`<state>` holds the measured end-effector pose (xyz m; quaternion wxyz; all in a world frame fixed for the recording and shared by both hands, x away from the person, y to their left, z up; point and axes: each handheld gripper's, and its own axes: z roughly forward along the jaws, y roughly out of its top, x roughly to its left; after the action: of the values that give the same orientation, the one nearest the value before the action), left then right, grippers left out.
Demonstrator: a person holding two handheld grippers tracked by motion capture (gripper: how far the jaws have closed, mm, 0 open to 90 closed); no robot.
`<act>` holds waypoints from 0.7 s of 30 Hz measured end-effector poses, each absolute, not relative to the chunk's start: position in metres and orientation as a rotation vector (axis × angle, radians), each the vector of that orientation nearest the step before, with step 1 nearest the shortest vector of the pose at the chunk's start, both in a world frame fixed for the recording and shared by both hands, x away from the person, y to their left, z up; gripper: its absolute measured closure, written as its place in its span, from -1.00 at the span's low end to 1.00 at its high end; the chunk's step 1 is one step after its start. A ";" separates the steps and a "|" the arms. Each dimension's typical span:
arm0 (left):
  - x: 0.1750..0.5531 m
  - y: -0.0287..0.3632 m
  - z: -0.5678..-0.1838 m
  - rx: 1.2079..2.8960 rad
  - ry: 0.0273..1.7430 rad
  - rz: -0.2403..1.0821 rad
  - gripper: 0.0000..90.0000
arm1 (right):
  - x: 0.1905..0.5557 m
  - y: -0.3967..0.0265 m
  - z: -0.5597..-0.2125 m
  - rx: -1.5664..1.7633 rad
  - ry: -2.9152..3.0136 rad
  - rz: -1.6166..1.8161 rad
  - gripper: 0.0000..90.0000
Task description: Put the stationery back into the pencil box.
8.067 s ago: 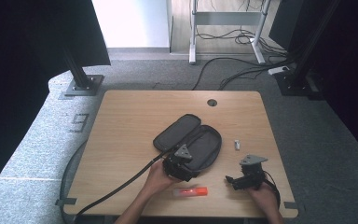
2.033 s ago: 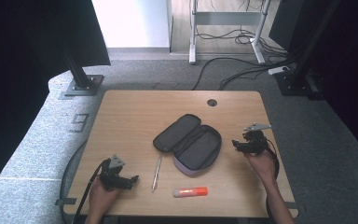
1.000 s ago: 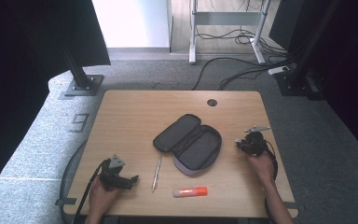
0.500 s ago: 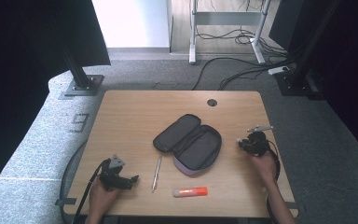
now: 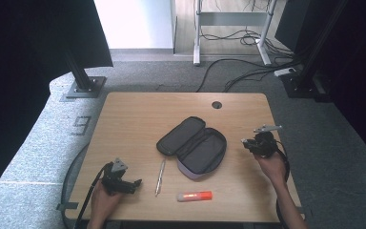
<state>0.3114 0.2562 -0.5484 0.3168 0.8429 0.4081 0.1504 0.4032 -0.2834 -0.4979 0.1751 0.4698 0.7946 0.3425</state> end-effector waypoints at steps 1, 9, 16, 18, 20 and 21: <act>0.311 0.256 -0.548 2.219 1.075 0.396 -1.00 | 0.403 -0.283 -0.496 1.324 2.253 0.973 0.58; 0.311 0.256 -0.548 2.219 1.075 0.396 -1.00 | 0.401 -0.277 -0.483 1.295 2.261 1.015 0.58; 0.311 0.256 -0.548 2.219 1.075 0.396 -1.00 | 0.400 -0.267 -0.476 1.256 2.279 1.028 0.58; 0.311 0.256 -0.548 2.218 1.075 0.397 -1.00 | 0.400 -0.261 -0.473 1.235 2.288 1.031 0.58; 0.311 0.256 -0.548 2.219 1.075 0.396 -1.00 | 0.400 -0.258 -0.471 1.223 2.293 1.031 0.58; 0.311 0.256 -0.548 2.219 1.075 0.396 -1.00 | 0.400 -0.256 -0.470 1.219 2.298 1.031 0.58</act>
<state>0.3114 0.2562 -0.5484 0.3168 0.8428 0.4082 0.1504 0.4005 -0.2561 -0.4703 0.1710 0.4292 0.8092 0.3631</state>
